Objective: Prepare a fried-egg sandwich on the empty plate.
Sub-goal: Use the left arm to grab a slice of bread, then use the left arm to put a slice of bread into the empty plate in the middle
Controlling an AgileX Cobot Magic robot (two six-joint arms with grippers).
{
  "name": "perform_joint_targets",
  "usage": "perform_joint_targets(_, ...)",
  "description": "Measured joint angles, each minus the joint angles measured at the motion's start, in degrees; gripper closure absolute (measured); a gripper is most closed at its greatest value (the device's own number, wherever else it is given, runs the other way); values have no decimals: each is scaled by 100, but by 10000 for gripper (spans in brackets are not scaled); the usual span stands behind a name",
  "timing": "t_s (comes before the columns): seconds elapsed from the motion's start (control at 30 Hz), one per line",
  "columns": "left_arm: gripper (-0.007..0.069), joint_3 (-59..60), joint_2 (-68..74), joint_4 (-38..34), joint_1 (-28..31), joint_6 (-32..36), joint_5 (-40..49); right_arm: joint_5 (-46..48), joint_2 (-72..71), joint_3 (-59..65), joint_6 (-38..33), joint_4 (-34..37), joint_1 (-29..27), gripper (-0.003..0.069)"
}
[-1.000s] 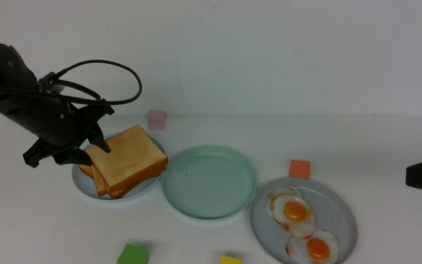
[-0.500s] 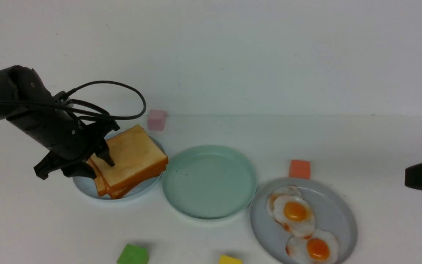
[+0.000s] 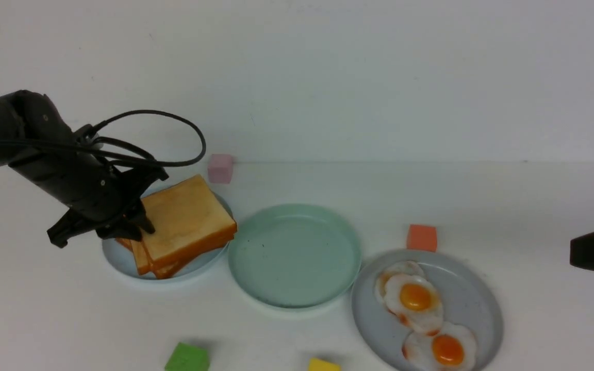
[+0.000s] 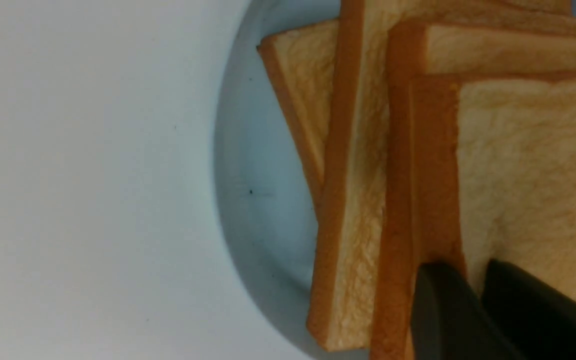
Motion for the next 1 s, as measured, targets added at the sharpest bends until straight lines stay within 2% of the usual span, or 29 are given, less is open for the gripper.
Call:
perform_joint_targets(0.13, 612, -2, -582, 16, -4, 305, -135, 3, 0, 0, 0, 0, 0, 418)
perform_joint_targets(0.3, 620, -71, -1075, -124, -6, 959, -166, 3, 0, 0, 0, 0, 0, 418)
perform_joint_targets(0.47, 621, -75, -1193, -1771, -117, 3119, 230, -5, 0, 0, 0, 0, 0, 418)
perform_joint_targets(0.67, 622, -75, -646, -2993, -704, 4683, 377, -83, 0, 0, 0, 0, 0, 418)
perform_joint_targets(0.8, 622, -103, -69, -3103, -1046, 4905, -107, -118, 0, 0, 0, -73, 0, 418)
perform_joint_targets(1.0, 615, -481, 663, -3139, -1206, 4865, -408, -129, 0, 0, 0, -271, 0, 418)
